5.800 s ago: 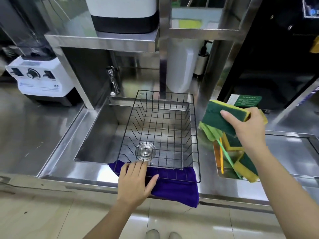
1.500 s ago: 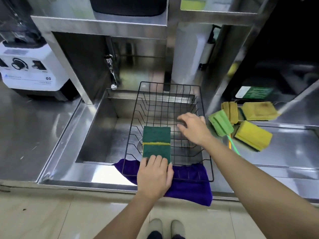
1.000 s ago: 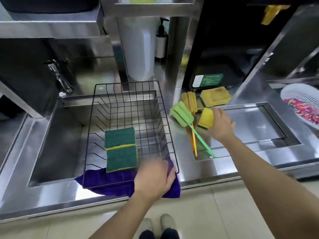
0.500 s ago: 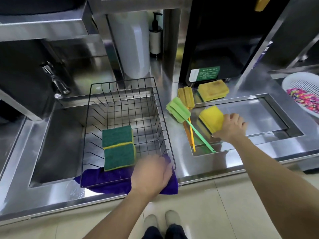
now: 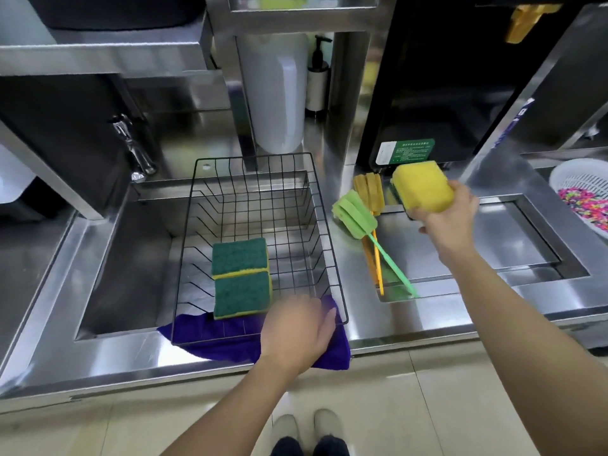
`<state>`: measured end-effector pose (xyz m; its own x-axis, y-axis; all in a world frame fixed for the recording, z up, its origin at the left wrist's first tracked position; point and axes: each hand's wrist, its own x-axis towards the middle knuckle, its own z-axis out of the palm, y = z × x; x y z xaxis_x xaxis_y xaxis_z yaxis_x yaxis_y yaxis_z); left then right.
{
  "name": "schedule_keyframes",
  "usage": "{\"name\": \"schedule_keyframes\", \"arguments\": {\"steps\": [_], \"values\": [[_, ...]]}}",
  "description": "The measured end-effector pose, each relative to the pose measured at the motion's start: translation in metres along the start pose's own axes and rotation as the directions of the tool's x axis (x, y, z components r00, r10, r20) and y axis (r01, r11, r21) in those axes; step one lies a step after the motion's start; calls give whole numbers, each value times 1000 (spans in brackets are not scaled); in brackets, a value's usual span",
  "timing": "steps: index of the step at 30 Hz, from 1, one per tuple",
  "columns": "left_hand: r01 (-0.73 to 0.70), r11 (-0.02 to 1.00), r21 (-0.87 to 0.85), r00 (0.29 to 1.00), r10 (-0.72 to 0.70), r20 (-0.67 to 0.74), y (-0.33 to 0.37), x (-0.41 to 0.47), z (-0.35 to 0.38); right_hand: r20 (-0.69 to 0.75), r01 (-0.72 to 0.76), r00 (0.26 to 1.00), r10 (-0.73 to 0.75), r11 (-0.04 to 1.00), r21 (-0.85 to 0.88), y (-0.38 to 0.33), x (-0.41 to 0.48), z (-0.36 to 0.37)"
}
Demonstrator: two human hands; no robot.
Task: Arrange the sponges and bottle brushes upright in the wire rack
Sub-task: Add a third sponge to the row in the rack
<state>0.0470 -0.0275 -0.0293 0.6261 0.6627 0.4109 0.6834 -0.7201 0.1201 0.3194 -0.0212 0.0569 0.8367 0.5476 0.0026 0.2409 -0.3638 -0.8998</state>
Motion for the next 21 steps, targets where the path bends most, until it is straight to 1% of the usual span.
{"name": "schedule_keyframes", "arguments": {"steps": [3, 6, 8, 12, 16, 17, 18, 19, 20, 21], "values": [[72, 997, -22, 997, -73, -35, -9, -2, -4, 122, 62, 990, -73, 994, 85, -30, -7, 21], [176, 984, 7, 982, -175, -73, -31, -4, -12, 261, 90, 955, -140, 977, 196, -50, -13, 52], [234, 972, 34, 968, -229, -106, -47, -7, -18, 326, 101, 930, -171, 970, 221, -59, -18, 75], [299, 953, 52, 950, -292, -115, -69, -19, -24, 443, 61, 879, -175, 964, 258, -71, -33, 121], [272, 959, 79, 957, -261, -126, -74, -27, -23, 570, -29, 814, -110, 973, 230, -71, -46, 156], [251, 963, 94, 962, -238, -133, -74, -27, -23, 578, 3, 806, -130, 977, 215, -72, -49, 161], [230, 967, 109, 966, -214, -142, -75, -27, -22, 568, 84, 805, -172, 980, 178, -71, -52, 166], [211, 970, 121, 970, -193, -149, -75, -28, -21, 542, 214, 803, -247, 969, 124, -70, -55, 170], [196, 972, 130, 972, -176, -156, -75, -29, -20, 520, 364, 784, -338, 930, 55, -70, -57, 173], [187, 973, 134, 973, -164, -162, -75, -29, -19, 523, 501, 744, -415, 865, -27, -69, -60, 175]]}}
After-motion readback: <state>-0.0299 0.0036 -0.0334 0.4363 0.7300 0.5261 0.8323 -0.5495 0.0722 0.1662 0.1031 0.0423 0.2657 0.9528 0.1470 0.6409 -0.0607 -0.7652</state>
